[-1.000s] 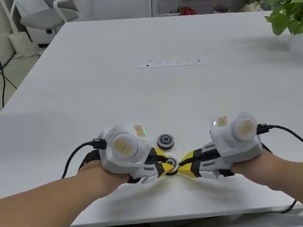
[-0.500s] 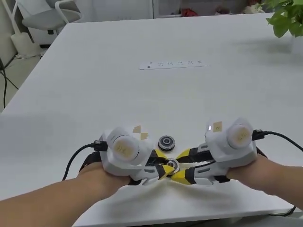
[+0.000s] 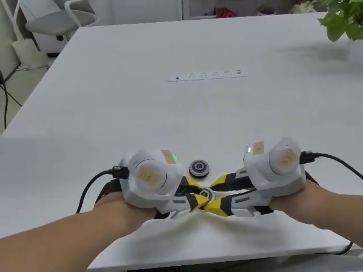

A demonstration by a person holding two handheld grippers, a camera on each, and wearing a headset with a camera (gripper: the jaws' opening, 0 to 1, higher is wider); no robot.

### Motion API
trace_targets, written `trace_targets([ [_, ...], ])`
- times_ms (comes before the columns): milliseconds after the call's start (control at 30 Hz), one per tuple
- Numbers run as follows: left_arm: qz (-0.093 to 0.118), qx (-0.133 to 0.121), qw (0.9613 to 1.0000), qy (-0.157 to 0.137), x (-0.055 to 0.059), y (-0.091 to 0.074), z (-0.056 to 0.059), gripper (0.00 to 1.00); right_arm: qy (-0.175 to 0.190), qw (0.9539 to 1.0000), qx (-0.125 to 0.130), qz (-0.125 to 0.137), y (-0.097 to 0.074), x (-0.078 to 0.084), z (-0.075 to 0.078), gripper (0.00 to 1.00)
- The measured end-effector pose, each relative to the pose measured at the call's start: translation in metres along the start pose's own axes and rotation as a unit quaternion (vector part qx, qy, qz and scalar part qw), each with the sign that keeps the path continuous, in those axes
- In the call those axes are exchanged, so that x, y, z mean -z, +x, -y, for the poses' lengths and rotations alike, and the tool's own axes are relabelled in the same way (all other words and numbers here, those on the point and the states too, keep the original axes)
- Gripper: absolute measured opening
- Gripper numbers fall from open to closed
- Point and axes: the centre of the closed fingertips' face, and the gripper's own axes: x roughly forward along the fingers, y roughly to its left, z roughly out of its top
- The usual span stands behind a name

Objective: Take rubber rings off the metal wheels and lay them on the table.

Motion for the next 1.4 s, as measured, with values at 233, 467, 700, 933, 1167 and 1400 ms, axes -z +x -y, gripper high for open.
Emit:
trace_targets([
  [233, 0.0, -0.001, 1.0, -0.001, 0.0, 0.0, 0.0, 0.13, 0.003, 1.0, -0.002, -0.005, -0.002, 0.002, 0.0, 0.22],
  [467, -0.001, -0.001, 1.0, -0.002, 0.0, 0.0, 0.0, 0.13, 0.006, 0.9999, -0.004, -0.009, -0.004, 0.004, 0.001, 0.2],
  [700, 0.0, -0.001, 1.0, -0.006, 0.0, 0.0, 0.0, 0.13, 0.006, 0.9998, -0.004, -0.021, -0.005, 0.009, 0.003, 0.16],
  [933, 0.001, 0.0, 1.0, -0.008, 0.0, 0.0, 0.0, 0.13, 0.022, 0.9995, -0.007, -0.019, -0.007, 0.011, 0.005, 0.07],
  [1167, 0.001, -0.001, 1.0, -0.008, 0.0, 0.0, 0.0, 0.13, 0.035, 0.9992, -0.005, -0.017, -0.007, 0.011, 0.006, 0.04],
  [1400, 0.0, -0.001, 1.0, -0.006, 0.0, 0.0, 0.0, 0.13, 0.033, 0.9993, -0.003, -0.018, -0.007, 0.012, 0.006, 0.03],
])
